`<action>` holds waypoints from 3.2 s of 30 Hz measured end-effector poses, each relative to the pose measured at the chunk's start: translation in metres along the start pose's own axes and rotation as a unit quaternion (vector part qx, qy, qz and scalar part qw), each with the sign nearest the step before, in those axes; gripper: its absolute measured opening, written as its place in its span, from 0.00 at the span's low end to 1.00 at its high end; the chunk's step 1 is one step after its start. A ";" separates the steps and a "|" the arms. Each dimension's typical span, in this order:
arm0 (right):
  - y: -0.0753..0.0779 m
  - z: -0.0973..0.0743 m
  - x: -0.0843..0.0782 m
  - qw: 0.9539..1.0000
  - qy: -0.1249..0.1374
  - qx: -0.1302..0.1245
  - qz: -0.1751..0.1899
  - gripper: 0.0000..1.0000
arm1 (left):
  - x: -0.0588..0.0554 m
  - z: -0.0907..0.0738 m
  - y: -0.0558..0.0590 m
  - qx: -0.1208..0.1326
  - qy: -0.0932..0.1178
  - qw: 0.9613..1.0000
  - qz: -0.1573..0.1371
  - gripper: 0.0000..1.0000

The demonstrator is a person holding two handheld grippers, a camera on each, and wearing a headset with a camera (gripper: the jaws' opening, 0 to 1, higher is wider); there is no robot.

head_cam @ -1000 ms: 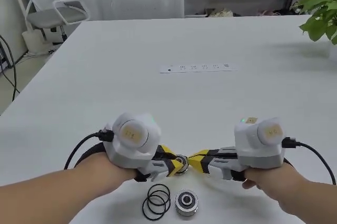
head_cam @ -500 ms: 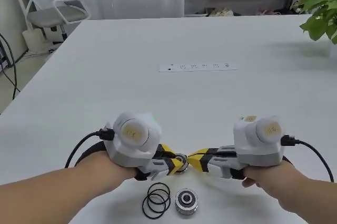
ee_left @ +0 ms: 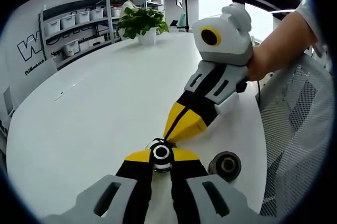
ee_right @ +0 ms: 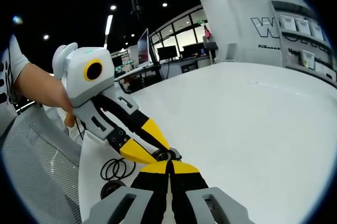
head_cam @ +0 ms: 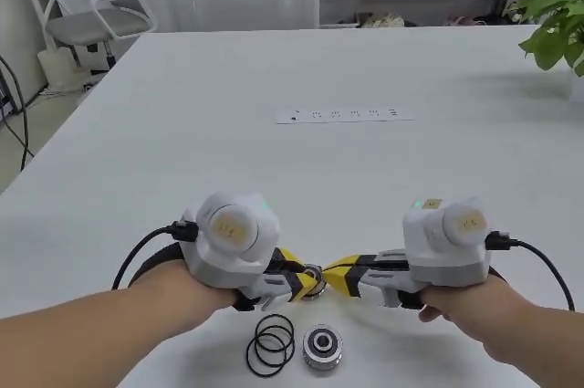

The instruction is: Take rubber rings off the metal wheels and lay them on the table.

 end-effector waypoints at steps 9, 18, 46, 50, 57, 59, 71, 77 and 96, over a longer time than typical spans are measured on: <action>-0.003 0.001 0.000 1.000 0.002 0.010 -0.007 0.00 | -0.001 0.000 0.001 0.001 0.002 1.000 -0.001 0.08; -0.004 0.000 0.001 1.000 0.005 0.018 -0.007 0.00 | 0.000 -0.001 0.002 -0.002 0.002 1.000 0.001 0.08; -0.008 -0.003 0.003 0.998 0.026 0.051 -0.008 0.00 | -0.003 -0.001 0.003 -0.012 0.024 1.000 -0.001 0.08; -0.008 -0.003 0.003 0.998 0.027 0.048 -0.011 0.00 | -0.003 -0.001 0.003 -0.013 0.025 1.000 -0.004 0.08; -0.007 -0.003 0.003 0.999 0.025 0.045 -0.009 0.00 | -0.003 -0.001 0.003 -0.018 0.021 1.000 0.004 0.08; -0.006 -0.004 0.003 0.999 0.025 0.043 -0.009 0.00 | -0.003 -0.001 0.003 -0.019 0.021 1.000 0.004 0.08; -0.006 -0.005 0.008 0.999 0.034 0.038 -0.001 0.00 | -0.001 -0.011 0.002 -0.023 0.013 0.999 0.020 0.11; -0.008 -0.006 0.010 0.998 0.036 0.041 0.004 0.00 | 0.000 -0.020 0.004 -0.029 0.024 0.999 0.007 0.16; -0.017 -0.012 0.023 0.997 0.056 0.053 0.016 0.00 | 0.004 -0.056 0.011 -0.026 0.067 0.997 -0.009 0.38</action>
Point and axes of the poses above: the centre of the closed fingertips' face, and the gripper's own axes: z roughly forward along the fingers, y roughly to its right, x roughly out of its top, the point moved 6 cm from there along -z, roughly backward along the fingers, and after that the axes turned 12 degrees about -x, right-handed, at the moved point
